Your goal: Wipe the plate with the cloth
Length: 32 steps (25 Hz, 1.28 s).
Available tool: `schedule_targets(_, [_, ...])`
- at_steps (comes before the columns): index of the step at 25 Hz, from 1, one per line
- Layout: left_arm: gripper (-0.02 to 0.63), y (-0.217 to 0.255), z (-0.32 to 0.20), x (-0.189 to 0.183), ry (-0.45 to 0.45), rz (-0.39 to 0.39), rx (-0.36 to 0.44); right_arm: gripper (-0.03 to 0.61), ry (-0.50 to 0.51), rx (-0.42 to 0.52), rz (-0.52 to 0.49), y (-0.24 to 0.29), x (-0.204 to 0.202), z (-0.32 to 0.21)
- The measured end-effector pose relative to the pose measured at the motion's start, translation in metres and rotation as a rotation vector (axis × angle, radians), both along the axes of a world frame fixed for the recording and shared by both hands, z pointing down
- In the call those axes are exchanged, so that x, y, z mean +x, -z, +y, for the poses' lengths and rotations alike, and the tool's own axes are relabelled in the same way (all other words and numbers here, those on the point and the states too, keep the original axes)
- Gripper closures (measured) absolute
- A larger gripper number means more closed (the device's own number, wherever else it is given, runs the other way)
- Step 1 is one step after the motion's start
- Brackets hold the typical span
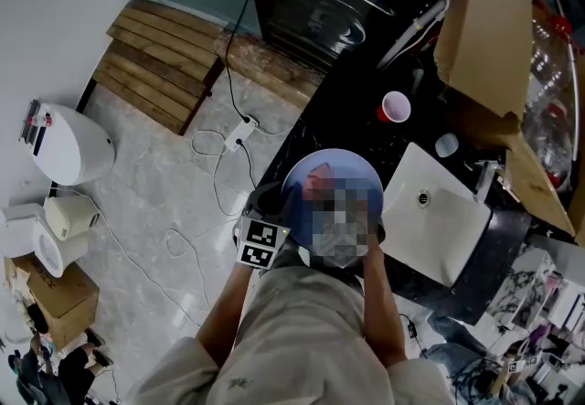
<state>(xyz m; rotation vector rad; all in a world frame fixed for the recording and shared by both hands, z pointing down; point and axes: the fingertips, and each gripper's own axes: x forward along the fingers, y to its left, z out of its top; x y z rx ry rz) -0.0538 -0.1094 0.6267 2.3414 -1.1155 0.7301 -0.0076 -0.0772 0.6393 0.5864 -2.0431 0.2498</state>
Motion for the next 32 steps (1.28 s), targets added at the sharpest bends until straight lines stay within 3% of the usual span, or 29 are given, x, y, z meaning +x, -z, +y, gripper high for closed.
schedule_targets(12, [0.535, -0.001, -0.001, 0.001, -0.004, -0.003, -0.005, 0.555, 0.085, -0.119, -0.025, 0.0, 0.005, 0.031])
schedule_targets(32, [0.502, 0.011, -0.003, -0.004, 0.006, -0.026, 0.03, 0.555, -0.152, -0.043, 0.019, -0.002, 0.043, 0.009])
